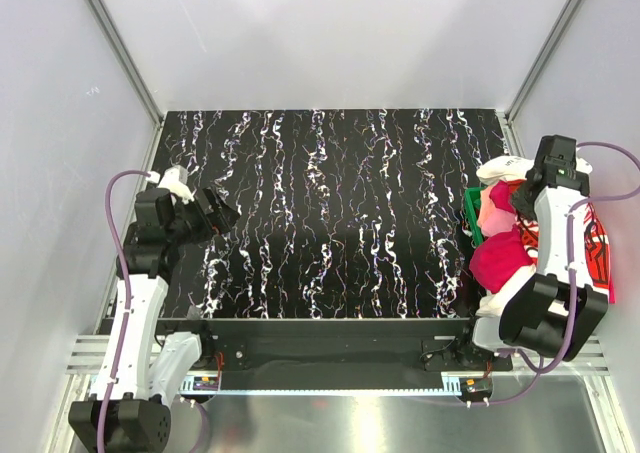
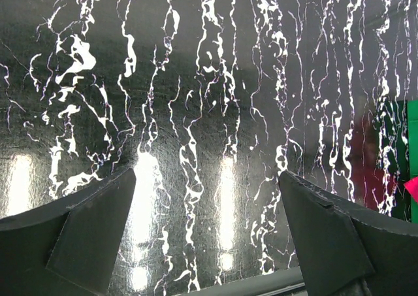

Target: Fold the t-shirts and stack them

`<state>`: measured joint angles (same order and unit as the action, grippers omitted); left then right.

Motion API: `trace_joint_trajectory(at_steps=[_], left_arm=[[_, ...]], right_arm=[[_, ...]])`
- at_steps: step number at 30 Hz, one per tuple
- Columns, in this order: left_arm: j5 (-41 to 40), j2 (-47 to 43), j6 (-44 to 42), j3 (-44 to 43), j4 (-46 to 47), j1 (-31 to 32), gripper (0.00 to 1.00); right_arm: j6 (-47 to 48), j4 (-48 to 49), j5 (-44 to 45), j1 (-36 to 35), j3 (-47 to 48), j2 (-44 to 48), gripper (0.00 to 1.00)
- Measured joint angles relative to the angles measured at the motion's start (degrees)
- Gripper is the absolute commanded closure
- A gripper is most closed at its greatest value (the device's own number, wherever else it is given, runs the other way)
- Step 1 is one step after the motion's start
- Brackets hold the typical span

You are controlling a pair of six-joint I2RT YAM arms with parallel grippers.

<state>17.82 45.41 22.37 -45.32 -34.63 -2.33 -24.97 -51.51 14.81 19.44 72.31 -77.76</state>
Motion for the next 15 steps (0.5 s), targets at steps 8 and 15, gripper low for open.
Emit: trace_joint_trajectory(at_steps=[8, 15], left_arm=[[0.0, 0.9, -0.1, 0.0, 0.0, 0.0, 0.01], [0.0, 0.8, -0.1, 0.0, 0.0, 0.0, 0.01]], right_arm=[[-0.2, 0.9, -1.6, 0.9, -0.3, 0.1, 1.0], [-0.3, -0.8, -4.8, 0.9, 2.5, 3.0, 1.0]])
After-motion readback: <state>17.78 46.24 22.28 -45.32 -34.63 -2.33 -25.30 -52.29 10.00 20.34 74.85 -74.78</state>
